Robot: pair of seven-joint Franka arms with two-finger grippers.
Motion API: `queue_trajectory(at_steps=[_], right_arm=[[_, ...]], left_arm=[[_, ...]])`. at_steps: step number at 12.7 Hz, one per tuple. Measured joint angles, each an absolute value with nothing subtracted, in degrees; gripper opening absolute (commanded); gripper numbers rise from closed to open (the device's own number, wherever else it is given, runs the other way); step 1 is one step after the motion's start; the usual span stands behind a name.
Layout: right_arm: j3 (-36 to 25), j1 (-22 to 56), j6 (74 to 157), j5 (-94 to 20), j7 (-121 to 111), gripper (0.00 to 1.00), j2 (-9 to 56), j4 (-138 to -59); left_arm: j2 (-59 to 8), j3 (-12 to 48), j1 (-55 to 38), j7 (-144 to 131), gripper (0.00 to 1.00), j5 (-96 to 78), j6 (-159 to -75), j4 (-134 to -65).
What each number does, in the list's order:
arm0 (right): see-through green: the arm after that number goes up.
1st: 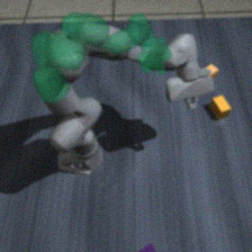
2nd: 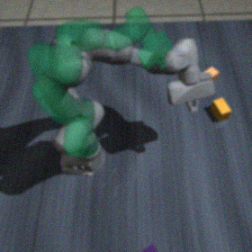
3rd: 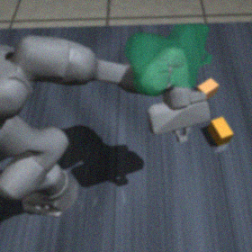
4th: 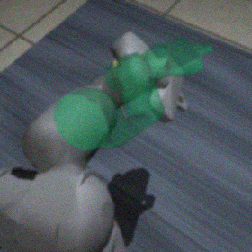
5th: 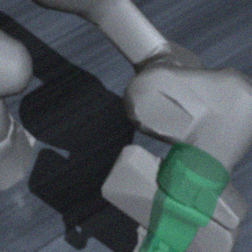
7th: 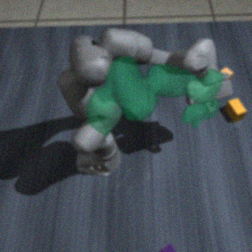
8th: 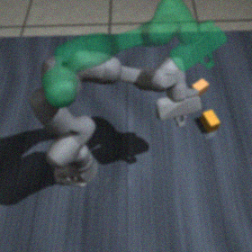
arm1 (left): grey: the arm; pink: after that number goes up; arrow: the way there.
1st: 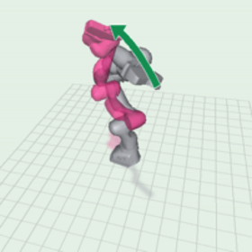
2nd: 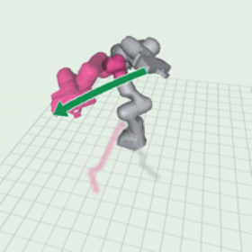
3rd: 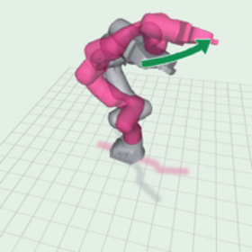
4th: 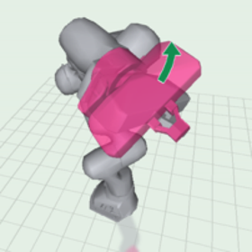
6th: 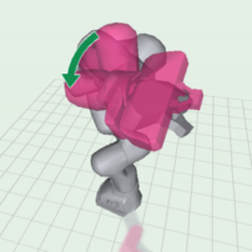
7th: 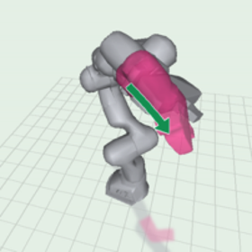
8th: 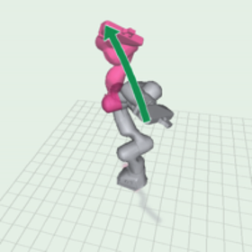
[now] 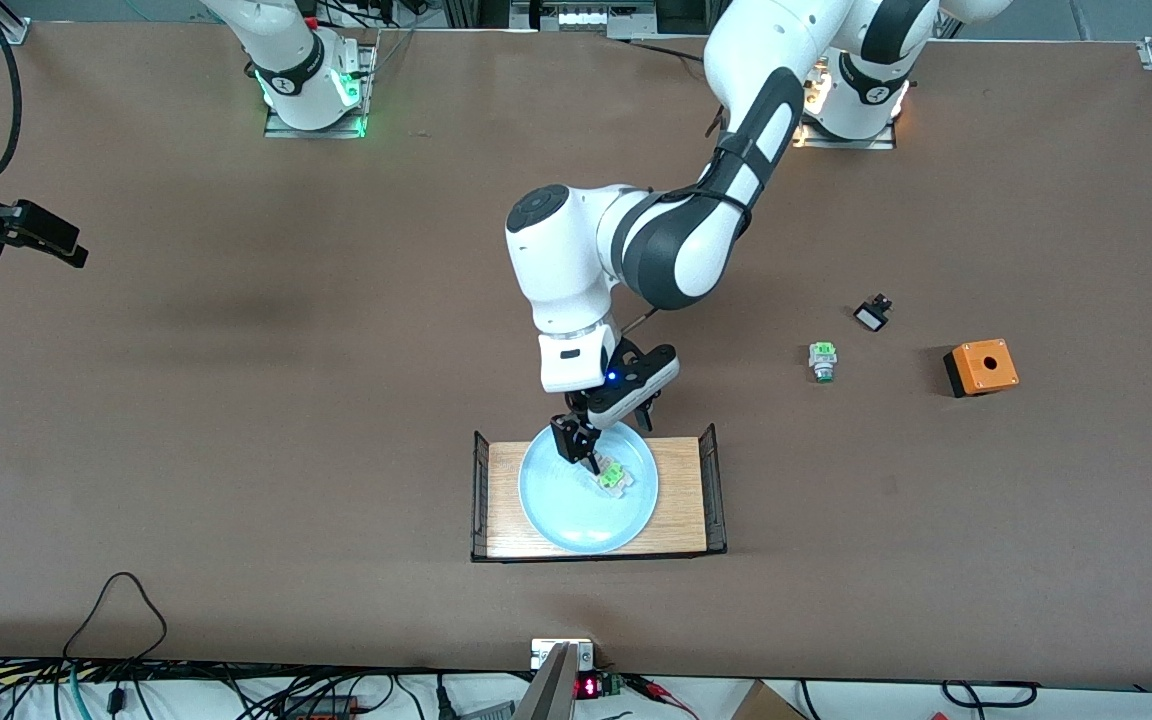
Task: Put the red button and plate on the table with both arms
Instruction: 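Lower the left gripper and grasp the white-green button on the plate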
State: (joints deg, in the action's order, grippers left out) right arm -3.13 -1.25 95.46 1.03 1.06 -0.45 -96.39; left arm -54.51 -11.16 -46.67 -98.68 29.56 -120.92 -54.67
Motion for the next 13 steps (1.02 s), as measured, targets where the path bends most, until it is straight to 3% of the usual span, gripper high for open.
queue_trajectory(at_steps=[7,9,11,13], right_arm=[[-3.1,-1.3,95.5,1.0,1.1,1.00,-0.4,-96.4],[-3.1,-1.3,95.5,1.1,1.1,1.00,-0.3,-96.4],[-3.1,-1.3,95.5,1.7,1.1,1.00,-0.2,-96.4],[-3.1,-1.3,95.5,1.9,1.1,1.00,-0.1,-96.4]], left_arm=[[-57.9,-15.3,-48.5,-98.4,0.99,29.6,-123.0,-51.2],[-59.5,-15.6,-48.8,-98.4,0.95,29.6,-123.5,-50.5],[-60.8,-16.0,-49.1,-98.4,0.81,29.6,-123.6,-49.2],[-61.4,-16.2,-49.1,-98.4,0.53,29.6,-123.6,-48.3]])
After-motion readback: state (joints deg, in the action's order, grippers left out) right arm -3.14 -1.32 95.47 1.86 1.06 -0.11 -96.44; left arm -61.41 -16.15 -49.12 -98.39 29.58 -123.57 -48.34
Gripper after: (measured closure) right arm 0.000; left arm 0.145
